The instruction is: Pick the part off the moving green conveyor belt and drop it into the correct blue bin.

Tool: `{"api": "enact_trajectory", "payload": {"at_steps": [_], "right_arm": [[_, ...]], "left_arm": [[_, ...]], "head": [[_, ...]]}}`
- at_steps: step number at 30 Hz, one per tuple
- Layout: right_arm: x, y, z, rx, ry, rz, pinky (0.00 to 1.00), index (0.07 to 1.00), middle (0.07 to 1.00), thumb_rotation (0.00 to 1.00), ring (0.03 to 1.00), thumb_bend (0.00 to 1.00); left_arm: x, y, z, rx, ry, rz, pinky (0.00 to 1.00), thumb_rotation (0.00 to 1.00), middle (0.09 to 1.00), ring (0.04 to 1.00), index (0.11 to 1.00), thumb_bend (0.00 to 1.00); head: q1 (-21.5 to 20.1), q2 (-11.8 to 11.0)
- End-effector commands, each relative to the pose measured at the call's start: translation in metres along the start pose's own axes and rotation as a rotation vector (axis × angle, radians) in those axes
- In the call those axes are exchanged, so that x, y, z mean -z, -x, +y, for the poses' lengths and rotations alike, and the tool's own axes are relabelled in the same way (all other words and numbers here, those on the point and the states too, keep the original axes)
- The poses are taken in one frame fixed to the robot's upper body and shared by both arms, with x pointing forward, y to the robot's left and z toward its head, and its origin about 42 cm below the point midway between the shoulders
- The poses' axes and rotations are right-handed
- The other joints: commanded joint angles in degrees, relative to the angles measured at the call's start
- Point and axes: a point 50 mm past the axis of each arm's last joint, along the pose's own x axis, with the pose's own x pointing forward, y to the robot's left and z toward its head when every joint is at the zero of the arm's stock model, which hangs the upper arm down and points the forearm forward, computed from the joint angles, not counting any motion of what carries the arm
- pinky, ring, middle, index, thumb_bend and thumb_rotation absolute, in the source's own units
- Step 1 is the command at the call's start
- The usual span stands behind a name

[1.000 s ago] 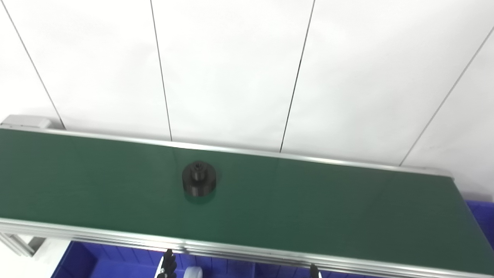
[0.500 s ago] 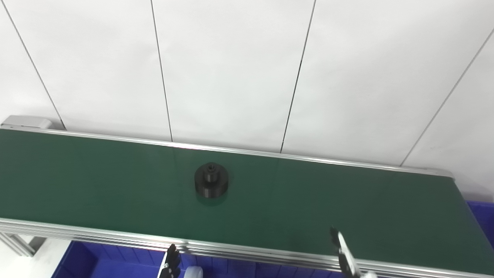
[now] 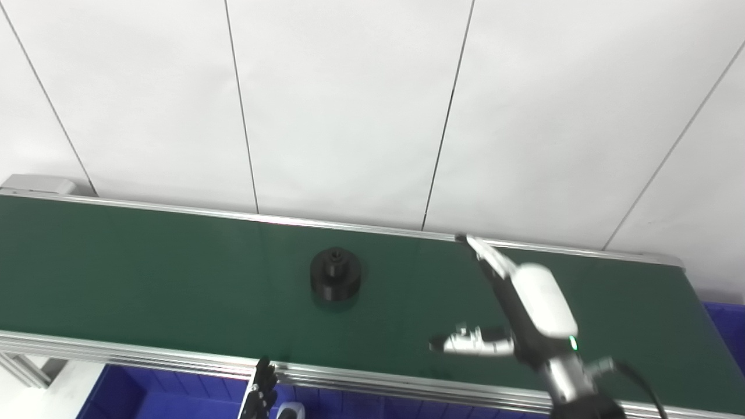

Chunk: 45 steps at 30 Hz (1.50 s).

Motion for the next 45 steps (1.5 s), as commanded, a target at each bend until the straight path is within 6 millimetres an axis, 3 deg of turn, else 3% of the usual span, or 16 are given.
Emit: {"api": "enact_trajectory", "payload": {"at_steps": [1,7,12,17,25,36,41,44,45], "right_arm": [[-0.001,-0.018,-0.007,-0.009,0.029,-0.009,0.65,0.915,0.917,0.45,0.831,0.98],[0.001,-0.074,-0.002,-0.118,0.099,-0.003,0.62,0.911,0.917,0.41,0.836,1.0],[-0.003,-0.108,0.007,-0.185,0.163,0.0,0.59,0.905,0.915,0.4,0.832,1.0],[-0.006,-0.138,0.018,-0.251,0.234,-0.013,0.56,0.896,0.911,0.41,0.824,1.0],[-0.012,-0.169,0.035,-0.365,0.297,0.002,0.55,0.896,0.916,0.39,0.804,1.0],[-0.011,-0.18,0.062,-0.529,0.328,0.088,0.65,0.867,0.906,0.34,0.809,1.0],[0.005,-0.175,0.076,-0.583,0.332,0.149,0.59,0.857,0.893,0.33,0.774,1.0],[0.016,-0.171,0.082,-0.642,0.344,0.18,0.53,0.839,0.762,0.33,0.669,1.0],[0.018,-0.171,0.083,-0.653,0.356,0.184,0.46,0.8,0.659,0.31,0.572,0.99]], "left_arm": [[-0.007,-0.006,-0.006,0.02,0.011,-0.036,1.0,0.65,1.0,1.0,1.0,0.53],[-0.008,-0.007,-0.01,0.026,0.02,-0.04,1.0,0.64,1.0,1.0,1.0,0.52],[-0.009,-0.007,-0.013,0.028,0.01,-0.044,1.0,0.65,1.0,1.0,1.0,0.51],[-0.009,-0.007,-0.016,0.025,0.011,-0.044,1.0,0.64,1.0,1.0,1.0,0.52],[-0.009,-0.005,-0.019,0.026,0.016,-0.053,1.0,0.63,1.0,0.997,1.0,0.52],[-0.014,0.0,-0.025,0.028,0.043,-0.055,1.0,0.61,1.0,1.0,1.0,0.54],[-0.016,0.001,-0.027,0.03,0.055,-0.061,1.0,0.61,1.0,1.0,1.0,0.53],[-0.019,0.003,-0.027,0.03,0.051,-0.061,1.0,0.61,1.0,1.0,1.0,0.52],[-0.02,0.004,-0.027,0.03,0.047,-0.06,1.0,0.61,1.0,0.997,1.0,0.52]], "head": [[0.12,-0.04],[0.68,-0.1],[1.41,0.01],[1.88,-0.09],[2.77,-0.05],[3.52,0.48],[3.93,1.05],[3.76,1.4],[3.74,1.42]]}}
